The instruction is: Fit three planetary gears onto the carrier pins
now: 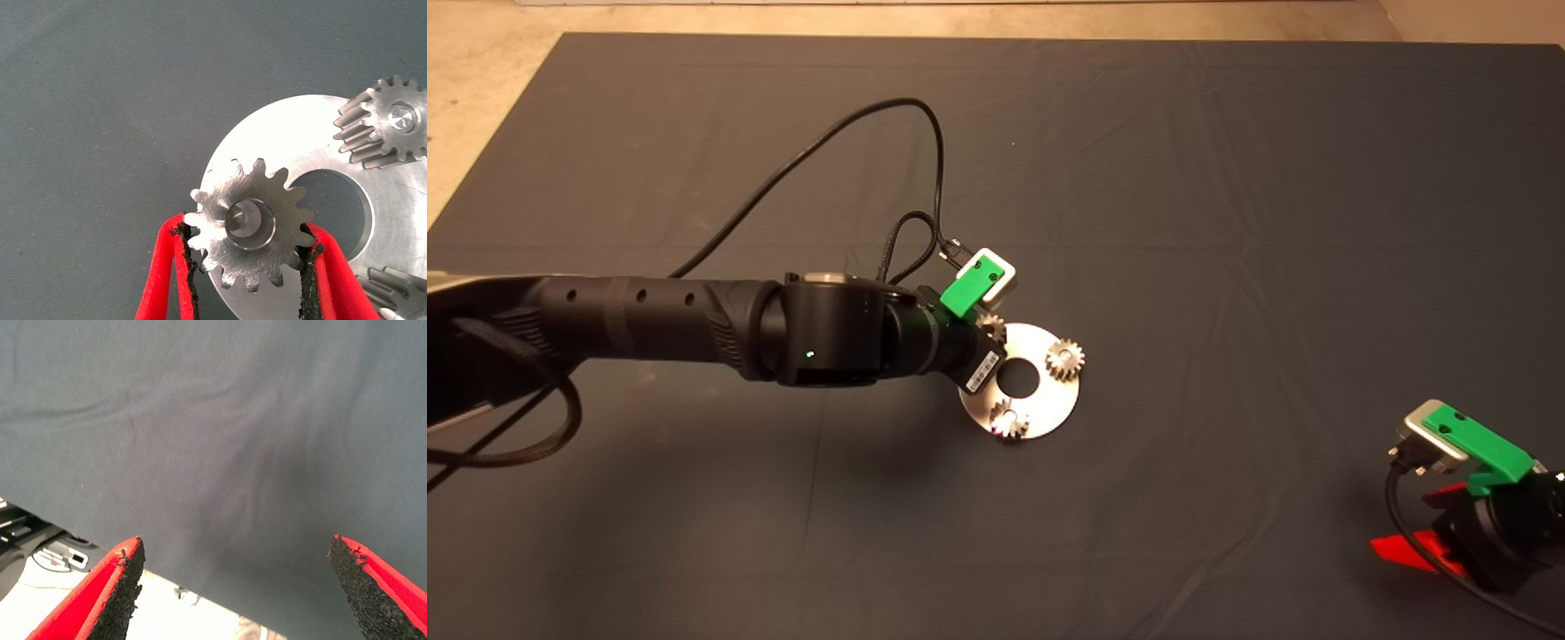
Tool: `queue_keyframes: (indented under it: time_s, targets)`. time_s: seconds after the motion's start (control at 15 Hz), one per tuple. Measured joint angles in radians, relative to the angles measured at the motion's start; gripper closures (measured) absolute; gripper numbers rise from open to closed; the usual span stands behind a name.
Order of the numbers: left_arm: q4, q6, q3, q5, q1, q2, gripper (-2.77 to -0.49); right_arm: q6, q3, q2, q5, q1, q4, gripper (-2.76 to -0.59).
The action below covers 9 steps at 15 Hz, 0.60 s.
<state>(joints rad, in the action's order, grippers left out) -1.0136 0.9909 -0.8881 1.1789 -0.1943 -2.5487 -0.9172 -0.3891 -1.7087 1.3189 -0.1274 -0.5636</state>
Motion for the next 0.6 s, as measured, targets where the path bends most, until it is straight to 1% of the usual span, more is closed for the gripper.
queue_keyframes:
  time_s: [0.13, 0.2, 0.27, 0.6]
  targets:
    - [0.000, 0.000, 0.000, -0.001, 0.002, 0.000, -0.60, 0.000, 0.000, 0.000, 0.000, 0.000, 0.000, -2.05]
    - [-0.002, 0.000, 0.000, 0.000, 0.011, 0.000, -0.60, 0.000, 0.000, 0.003, 0.000, 0.000, 0.000, -2.05]
    - [-0.011, 0.000, 0.003, -0.002, 0.015, 0.000, -0.60, 0.000, 0.000, 0.006, 0.001, 0.000, 0.000, -2.05]
    - [-0.010, 0.000, 0.003, -0.001, 0.015, -0.001, -0.60, 0.004, 0.000, 0.011, 0.001, 0.000, 0.000, -2.05]
